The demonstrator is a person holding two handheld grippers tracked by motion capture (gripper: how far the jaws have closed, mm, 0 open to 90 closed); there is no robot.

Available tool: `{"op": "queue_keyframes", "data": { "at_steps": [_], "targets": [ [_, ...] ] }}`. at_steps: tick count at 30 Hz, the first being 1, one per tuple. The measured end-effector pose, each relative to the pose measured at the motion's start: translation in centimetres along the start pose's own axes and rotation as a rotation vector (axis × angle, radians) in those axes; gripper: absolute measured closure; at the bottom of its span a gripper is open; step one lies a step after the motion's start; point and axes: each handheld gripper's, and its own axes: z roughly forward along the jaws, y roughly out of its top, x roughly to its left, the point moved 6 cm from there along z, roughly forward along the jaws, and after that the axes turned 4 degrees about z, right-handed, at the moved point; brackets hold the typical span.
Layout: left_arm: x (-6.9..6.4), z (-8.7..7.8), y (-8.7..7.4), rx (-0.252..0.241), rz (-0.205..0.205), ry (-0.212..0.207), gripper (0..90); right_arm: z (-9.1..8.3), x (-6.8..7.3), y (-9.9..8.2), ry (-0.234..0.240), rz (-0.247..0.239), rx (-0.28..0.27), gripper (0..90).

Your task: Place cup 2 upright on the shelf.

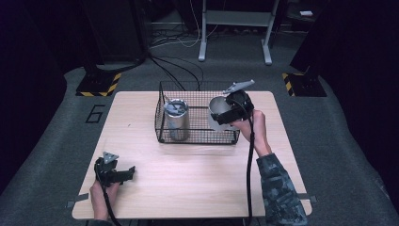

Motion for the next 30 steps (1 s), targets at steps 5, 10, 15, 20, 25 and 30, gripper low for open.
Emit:
{"op": "queue_keyframes", "data": {
  "at_steps": [5, 10, 15, 20, 25, 30],
  "targets": [
    [0.0, 0.0, 0.0, 0.001, 0.001, 0.0, 2.1, 1.1, -0.4, 0.6, -0.007, 0.001, 0.003, 5.9],
    [0.0, 0.0, 0.0, 0.0, 0.0, 0.0, 2.0, 2.2, -0.8, 1.0, -0.02, -0.004, 0.008, 5.9],
    [0.0, 0.0, 0.0, 0.0, 0.0, 0.0, 2.1, 3.1, -1.1, 1.1, -0.035, 0.005, 0.033, 5.9],
    [0.0, 0.0, 0.0, 0.0, 0.001, 0.0, 2.1, 4.0, -1.6, 1.2, -0.046, 0.009, 0.037, 5.9],
    [0.0, 0.0, 0.0, 0.0, 0.001, 0.0, 2.1, 4.9, -2.0, 1.3, -0.055, 0.0, 0.042, 5.9],
    [0.0, 0.0, 0.0, 0.0, 0.001, 0.0, 2.0, 5.9, -2.3, 1.3, -0.06, 0.012, 0.05, 5.9]
  ]
}}
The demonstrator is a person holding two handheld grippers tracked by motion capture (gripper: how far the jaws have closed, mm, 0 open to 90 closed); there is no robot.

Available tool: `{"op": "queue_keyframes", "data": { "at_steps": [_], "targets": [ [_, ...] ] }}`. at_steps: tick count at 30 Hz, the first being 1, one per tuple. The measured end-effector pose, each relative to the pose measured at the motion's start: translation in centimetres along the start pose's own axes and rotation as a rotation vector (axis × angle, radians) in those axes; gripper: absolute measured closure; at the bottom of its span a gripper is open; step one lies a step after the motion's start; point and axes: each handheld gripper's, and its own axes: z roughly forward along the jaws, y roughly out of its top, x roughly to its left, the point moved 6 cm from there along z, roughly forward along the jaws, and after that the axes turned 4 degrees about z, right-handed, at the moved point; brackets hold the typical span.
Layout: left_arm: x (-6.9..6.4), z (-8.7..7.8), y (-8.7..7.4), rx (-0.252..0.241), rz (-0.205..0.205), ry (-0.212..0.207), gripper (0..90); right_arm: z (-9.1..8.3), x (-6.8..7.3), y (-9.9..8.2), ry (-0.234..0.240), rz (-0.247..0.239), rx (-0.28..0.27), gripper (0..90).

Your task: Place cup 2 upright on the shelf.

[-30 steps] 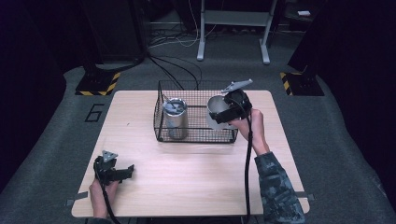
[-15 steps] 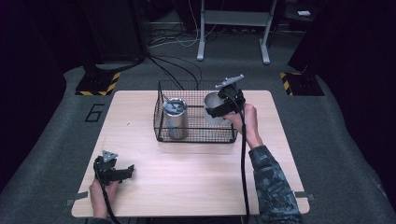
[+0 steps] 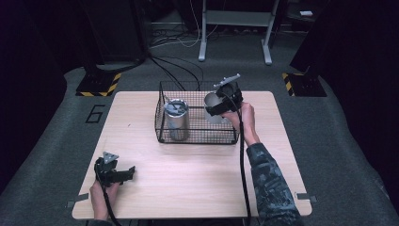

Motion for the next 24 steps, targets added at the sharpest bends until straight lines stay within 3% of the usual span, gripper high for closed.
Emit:
{"op": "queue_keyframes", "data": {
  "at_steps": [9, 16, 24],
  "targets": [
    [0.0, 0.0, 0.0, 0.0, 0.0, 0.0, 2.1, 1.7, -0.3, -0.2, 0.002, 0.03, 0.02, 5.9],
    [0.0, 0.0, 0.0, 0.0, 0.0, 0.0, 2.1, 3.1, -0.5, -0.3, -0.003, -0.016, 0.043, 5.9],
    [0.0, 0.0, 0.0, 0.0, 0.002, 0.001, 2.1, 4.4, -0.9, -0.8, 0.007, -0.006, 0.078, 5.9]
  ]
}}
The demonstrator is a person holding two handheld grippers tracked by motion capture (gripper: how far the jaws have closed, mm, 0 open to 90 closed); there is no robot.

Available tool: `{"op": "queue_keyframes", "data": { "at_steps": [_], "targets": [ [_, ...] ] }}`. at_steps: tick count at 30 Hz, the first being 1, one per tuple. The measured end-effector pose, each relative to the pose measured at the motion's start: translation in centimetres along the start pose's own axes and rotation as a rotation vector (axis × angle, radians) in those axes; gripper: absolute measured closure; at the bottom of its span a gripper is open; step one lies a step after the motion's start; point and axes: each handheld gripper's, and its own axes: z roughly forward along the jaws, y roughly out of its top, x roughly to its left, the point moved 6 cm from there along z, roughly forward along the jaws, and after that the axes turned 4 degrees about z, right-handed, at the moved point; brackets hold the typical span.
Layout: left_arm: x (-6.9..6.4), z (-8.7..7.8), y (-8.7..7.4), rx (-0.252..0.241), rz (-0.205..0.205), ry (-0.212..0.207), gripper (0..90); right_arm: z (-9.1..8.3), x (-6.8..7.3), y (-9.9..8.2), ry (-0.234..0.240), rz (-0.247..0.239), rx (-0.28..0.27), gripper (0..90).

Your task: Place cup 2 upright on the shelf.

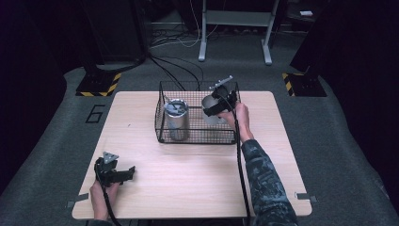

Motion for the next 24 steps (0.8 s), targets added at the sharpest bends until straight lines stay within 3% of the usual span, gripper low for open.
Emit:
{"op": "queue_keyframes", "data": {
  "at_steps": [13, 24],
  "targets": [
    [0.0, 0.0, 0.0, 0.0, -0.002, -0.001, 2.1, 2.3, 0.3, -0.4, 0.013, 0.013, 0.047, 5.9],
    [0.0, 0.0, 0.0, 0.001, 0.003, 0.001, 2.1, 3.2, 0.5, -0.6, 0.027, 0.02, 0.074, 5.8]
  ]
}}
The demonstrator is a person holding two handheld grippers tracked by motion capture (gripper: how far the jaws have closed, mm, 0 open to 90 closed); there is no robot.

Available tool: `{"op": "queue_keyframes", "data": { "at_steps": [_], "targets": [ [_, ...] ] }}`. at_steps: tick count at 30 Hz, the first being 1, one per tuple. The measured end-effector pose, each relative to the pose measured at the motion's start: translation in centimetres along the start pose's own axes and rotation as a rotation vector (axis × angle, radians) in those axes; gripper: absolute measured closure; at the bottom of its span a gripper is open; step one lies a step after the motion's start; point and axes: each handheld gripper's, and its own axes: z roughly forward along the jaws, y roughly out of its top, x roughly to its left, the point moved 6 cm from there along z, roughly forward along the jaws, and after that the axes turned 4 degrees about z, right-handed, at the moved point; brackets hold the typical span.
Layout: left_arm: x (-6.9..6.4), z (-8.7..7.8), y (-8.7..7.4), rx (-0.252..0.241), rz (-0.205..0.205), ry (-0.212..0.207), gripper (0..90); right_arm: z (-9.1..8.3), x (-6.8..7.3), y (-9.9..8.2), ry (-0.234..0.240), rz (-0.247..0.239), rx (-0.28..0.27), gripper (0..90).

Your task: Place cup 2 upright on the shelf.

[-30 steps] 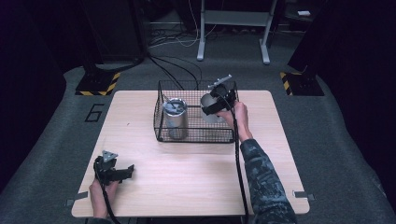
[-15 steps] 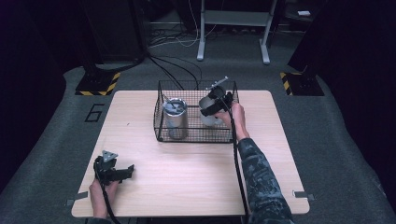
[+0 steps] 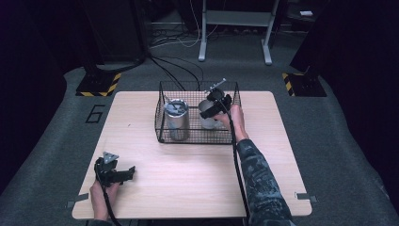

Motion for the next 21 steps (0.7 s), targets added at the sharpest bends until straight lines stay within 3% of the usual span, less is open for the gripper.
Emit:
{"op": "queue_keyframes", "data": {
  "at_steps": [21],
  "targets": [
    [0.0, 0.0, 0.0, -0.001, -0.002, -0.001, 2.1, 1.4, 0.5, -0.1, 0.022, 0.025, 0.024, 5.7]
  ]
}}
